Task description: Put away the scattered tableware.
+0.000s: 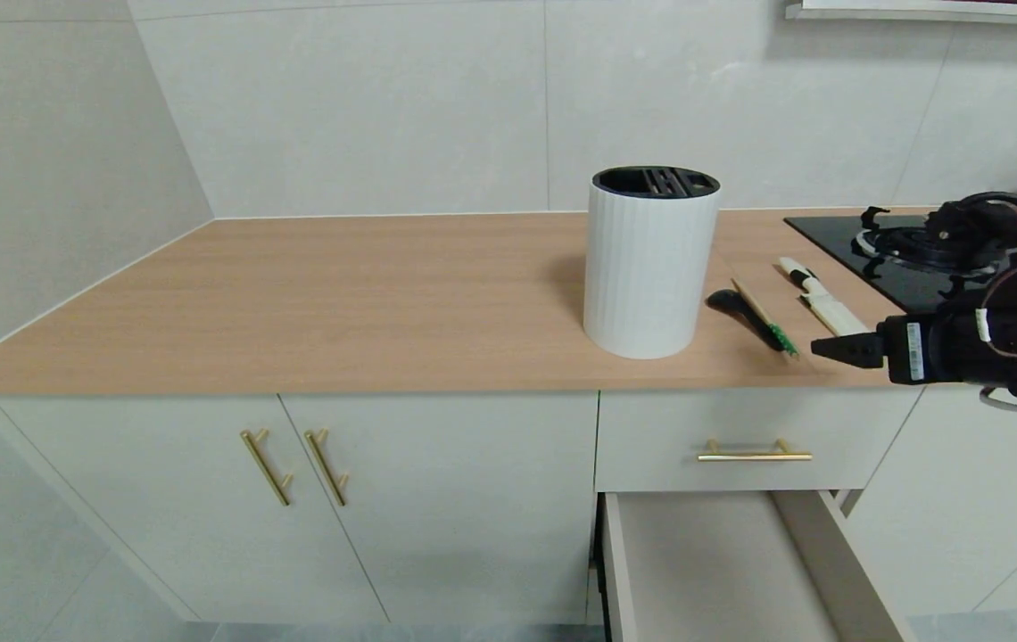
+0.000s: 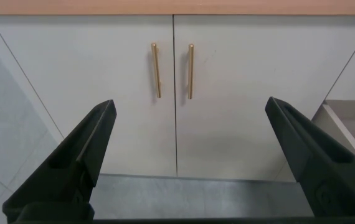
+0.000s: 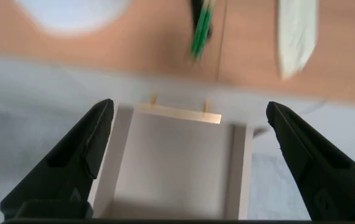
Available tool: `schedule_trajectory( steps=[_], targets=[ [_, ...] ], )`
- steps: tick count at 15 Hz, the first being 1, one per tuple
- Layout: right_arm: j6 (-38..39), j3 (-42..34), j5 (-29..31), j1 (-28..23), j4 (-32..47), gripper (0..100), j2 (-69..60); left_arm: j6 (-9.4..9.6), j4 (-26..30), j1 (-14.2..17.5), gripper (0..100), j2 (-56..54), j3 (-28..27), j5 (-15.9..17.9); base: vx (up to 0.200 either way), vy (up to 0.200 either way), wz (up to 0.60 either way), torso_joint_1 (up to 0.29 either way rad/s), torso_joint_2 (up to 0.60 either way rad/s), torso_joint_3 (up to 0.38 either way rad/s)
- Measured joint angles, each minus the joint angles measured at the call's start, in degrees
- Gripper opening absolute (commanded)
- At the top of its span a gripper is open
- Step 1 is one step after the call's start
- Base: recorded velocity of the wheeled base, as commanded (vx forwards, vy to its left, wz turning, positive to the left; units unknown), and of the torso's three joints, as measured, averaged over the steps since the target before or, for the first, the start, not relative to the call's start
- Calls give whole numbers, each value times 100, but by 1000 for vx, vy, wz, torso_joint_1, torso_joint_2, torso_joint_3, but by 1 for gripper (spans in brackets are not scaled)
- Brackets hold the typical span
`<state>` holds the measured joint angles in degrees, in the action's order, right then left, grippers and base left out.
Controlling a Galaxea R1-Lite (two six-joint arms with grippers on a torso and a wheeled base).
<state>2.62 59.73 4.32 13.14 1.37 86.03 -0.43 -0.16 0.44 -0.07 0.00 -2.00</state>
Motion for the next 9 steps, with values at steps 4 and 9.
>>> schedule_trajectory(
  steps=[4,9],
  targets=[
    [228,738,394,-52,-127,100,939,0,0,0,100,0,0,1,0,0,0,0,0,0],
    [257,749,438,-48,-1157,100,1810,0,0,-2,100,0,0,1,0,0,0,0,0,0]
  ],
)
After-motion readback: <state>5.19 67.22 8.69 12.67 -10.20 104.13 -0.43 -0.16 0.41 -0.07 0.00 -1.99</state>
